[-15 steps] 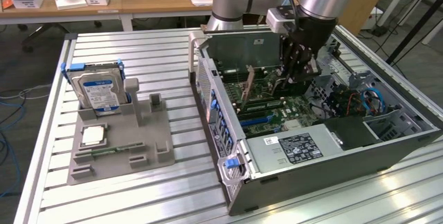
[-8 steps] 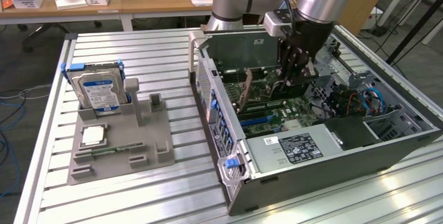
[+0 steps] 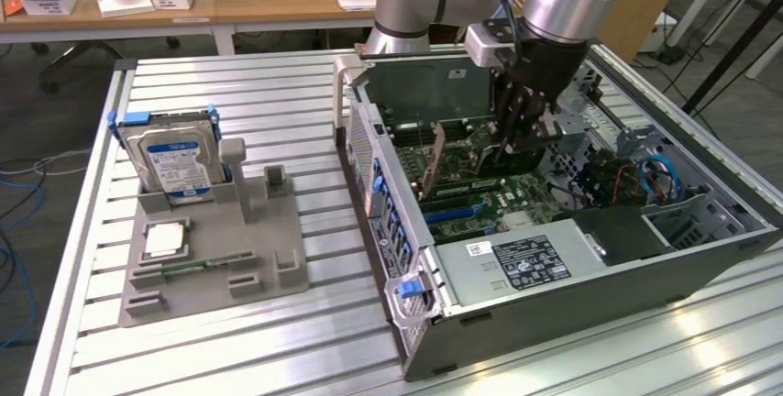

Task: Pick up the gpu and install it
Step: 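Insert the gpu into the slot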

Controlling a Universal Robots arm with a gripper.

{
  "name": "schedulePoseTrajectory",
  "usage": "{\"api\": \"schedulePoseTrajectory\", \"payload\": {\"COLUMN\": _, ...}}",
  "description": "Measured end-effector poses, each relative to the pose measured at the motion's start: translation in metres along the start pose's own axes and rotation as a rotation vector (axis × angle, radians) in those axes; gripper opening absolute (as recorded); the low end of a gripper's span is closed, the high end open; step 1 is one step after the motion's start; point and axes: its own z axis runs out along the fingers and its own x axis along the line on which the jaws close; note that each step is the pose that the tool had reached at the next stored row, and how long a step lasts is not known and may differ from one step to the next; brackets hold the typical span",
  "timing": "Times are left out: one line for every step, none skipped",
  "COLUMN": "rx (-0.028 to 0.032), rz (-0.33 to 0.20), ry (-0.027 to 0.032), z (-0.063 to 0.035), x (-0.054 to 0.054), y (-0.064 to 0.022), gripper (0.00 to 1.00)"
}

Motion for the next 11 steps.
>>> {"api": "schedulePoseTrajectory", "payload": {"rx": 0.0002, "rz": 0.0, "ry": -0.0001, "z": 0.0007, "x": 0.0001, "y": 0.0, "gripper": 0.26}}
{"api": "schedulePoseTrajectory", "payload": {"rx": 0.0003, "rz": 0.0, "ry": -0.0001, "z": 0.0013, "x": 0.0002, "y": 0.0, "gripper": 0.26}}
{"api": "schedulePoseTrajectory", "payload": {"rx": 0.0003, "rz": -0.001, "ry": 0.0001, "z": 0.0018, "x": 0.0004, "y": 0.0001, "gripper": 0.26}}
{"api": "schedulePoseTrajectory", "payload": {"rx": 0.0004, "rz": -0.002, "ry": 0.0001, "z": 0.0025, "x": 0.0005, "y": 0.0003, "gripper": 0.26}}
{"api": "schedulePoseTrajectory", "payload": {"rx": 0.0005, "rz": -0.002, "ry": 0.0, "z": 0.0034, "x": 0.0006, "y": 0.0009, "gripper": 0.26}}
{"api": "schedulePoseTrajectory", "payload": {"rx": 0.0007, "rz": -0.002, "ry": 0.0, "z": 0.0043, "x": 0.0007, "y": 0.0016, "gripper": 0.26}}
{"api": "schedulePoseTrajectory", "payload": {"rx": 0.0009, "rz": -0.003, "ry": 0.0001, "z": 0.0051, "x": 0.0008, "y": 0.0022, "gripper": 0.26}}
{"api": "schedulePoseTrajectory", "payload": {"rx": 0.001, "rz": -0.003, "ry": 0.0001, "z": 0.0058, "x": 0.0009, "y": 0.0026, "gripper": 0.26}}
{"api": "schedulePoseTrajectory", "payload": {"rx": 0.001, "rz": -0.004, "ry": 0.0001, "z": 0.0065, "x": 0.0011, "y": 0.0028, "gripper": 0.26}}
{"api": "schedulePoseTrajectory", "payload": {"rx": 0.001, "rz": -0.004, "ry": 0.0001, "z": 0.0073, "x": 0.0012, "y": 0.0032, "gripper": 0.26}}
{"api": "schedulePoseTrajectory", "payload": {"rx": 0.0011, "rz": -0.004, "ry": 0.0, "z": 0.0082, "x": 0.0013, "y": 0.0039, "gripper": 0.26}}
